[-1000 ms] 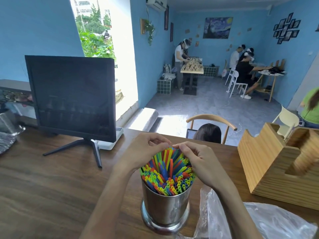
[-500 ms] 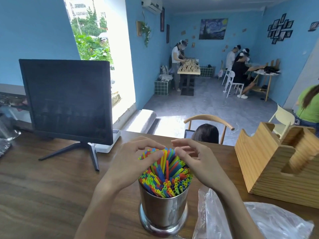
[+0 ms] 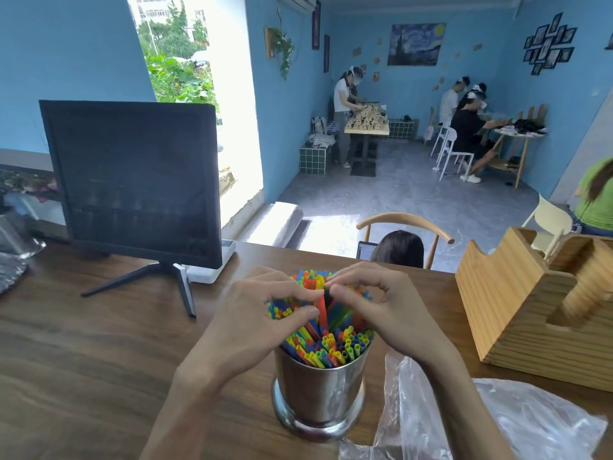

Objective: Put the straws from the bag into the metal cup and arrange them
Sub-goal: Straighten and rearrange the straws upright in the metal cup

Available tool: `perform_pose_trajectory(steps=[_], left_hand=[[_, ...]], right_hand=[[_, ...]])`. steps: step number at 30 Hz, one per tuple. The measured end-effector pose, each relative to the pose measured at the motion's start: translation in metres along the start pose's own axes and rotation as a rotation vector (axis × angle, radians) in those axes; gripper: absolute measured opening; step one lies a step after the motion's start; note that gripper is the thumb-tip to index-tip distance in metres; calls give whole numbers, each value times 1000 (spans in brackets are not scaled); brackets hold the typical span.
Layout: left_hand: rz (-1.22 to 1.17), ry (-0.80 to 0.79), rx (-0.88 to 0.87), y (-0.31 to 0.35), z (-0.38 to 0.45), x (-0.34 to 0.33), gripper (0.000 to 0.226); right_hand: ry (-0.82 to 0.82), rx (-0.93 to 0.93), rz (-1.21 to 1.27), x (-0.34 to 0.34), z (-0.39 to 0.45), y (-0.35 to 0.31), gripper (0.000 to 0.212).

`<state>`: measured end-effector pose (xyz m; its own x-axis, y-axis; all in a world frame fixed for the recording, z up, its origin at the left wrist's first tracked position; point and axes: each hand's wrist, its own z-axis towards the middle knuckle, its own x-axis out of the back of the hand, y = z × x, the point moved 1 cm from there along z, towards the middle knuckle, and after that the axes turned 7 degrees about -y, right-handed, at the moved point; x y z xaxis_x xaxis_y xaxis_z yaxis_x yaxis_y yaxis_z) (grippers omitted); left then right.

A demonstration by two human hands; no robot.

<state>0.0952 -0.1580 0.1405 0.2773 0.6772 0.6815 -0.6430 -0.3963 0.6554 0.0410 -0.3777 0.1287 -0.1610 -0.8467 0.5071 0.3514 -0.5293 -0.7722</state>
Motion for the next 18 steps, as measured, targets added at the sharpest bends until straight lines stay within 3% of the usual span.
perform_pose_trajectory(steps=[3,7,15,18], left_hand=[[37,23,12,0,0,-2,23],[46,8,29,0,-2,-2,24],[75,111,-77,12,-6,-4,22],[25,10,-142,16,-10,-6,21]], right_hand=[[-23,-20,155,12,-1,0,10],[-288,-118,175,24,-8,6,12],[-160,-145,166,11,-1,5,8],[-115,-128,169,6,0,5,11]])
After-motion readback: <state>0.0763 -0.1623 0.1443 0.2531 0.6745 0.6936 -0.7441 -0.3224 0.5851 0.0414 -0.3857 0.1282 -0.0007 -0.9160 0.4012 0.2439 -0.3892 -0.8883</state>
